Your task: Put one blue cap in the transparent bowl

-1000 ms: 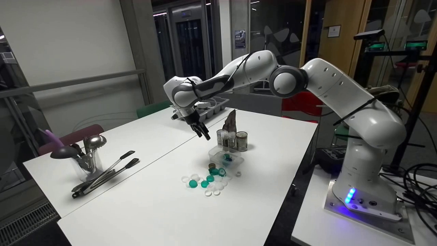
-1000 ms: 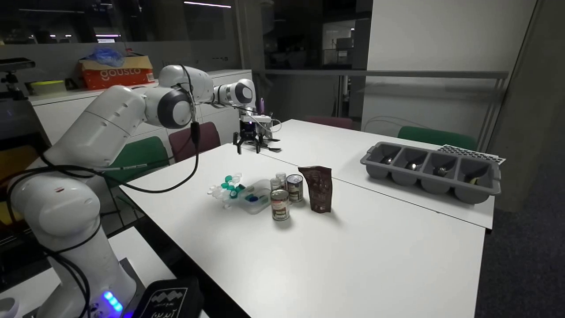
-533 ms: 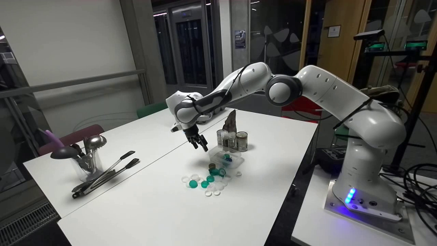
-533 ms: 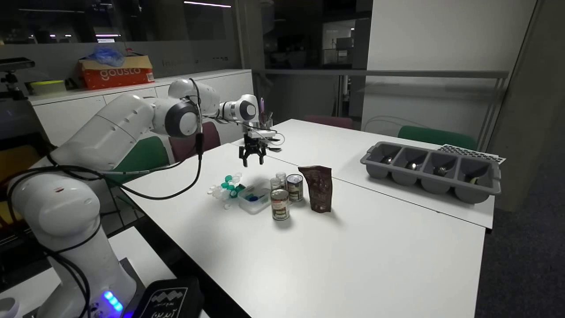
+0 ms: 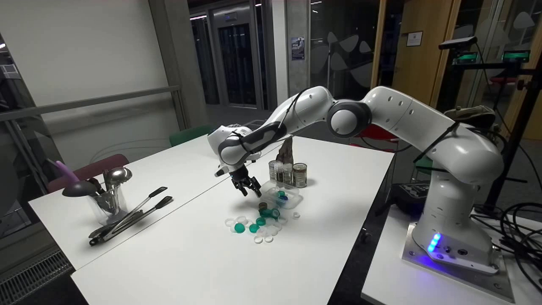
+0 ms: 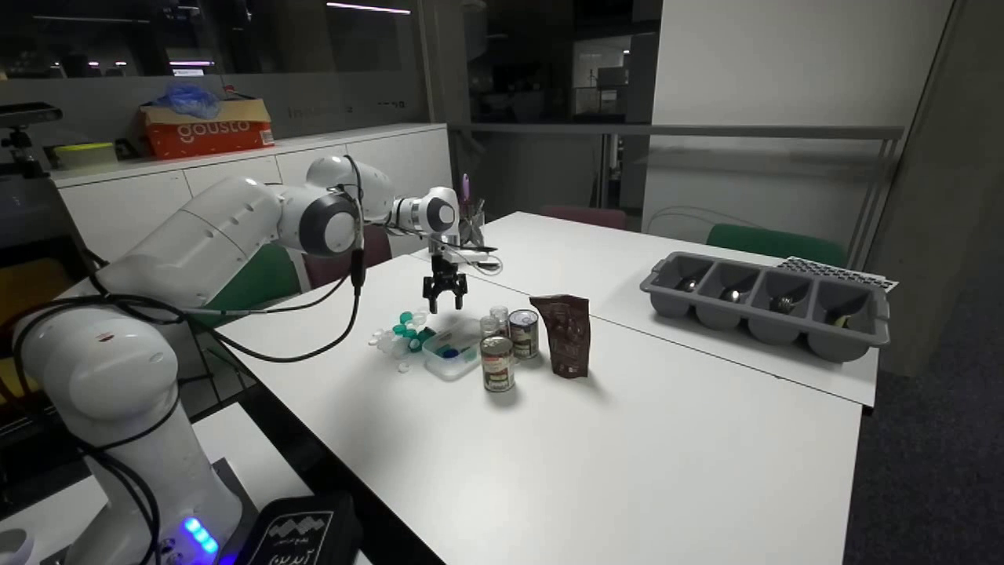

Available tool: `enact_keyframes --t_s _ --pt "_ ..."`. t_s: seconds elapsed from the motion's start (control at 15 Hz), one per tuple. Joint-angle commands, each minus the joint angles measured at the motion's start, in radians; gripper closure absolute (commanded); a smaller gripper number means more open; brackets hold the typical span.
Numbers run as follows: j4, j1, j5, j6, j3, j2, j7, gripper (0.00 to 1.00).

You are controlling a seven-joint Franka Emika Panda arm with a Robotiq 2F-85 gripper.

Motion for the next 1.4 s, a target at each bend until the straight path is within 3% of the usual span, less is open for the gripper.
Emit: enact_keyframes --t_s 0.0,0.4,1.2,1.27,1.33 --pt "0.0 0.007 0.011 -0.087 0.015 -0.011 -0.019 0.0" --pt "0.02 0.01 0.013 -0.158 0.035 0.006 -0.027 0.0" --pt "0.078 -0.013 0.038 -0.16 0.036 0.098 -0.139 0.0" --pt "0.08 -0.014 0.039 -0.161 0.036 0.099 -0.142 0.25" --pt "0.082 -0.015 0.039 -0.163 0.036 0.098 -0.145 0.26"
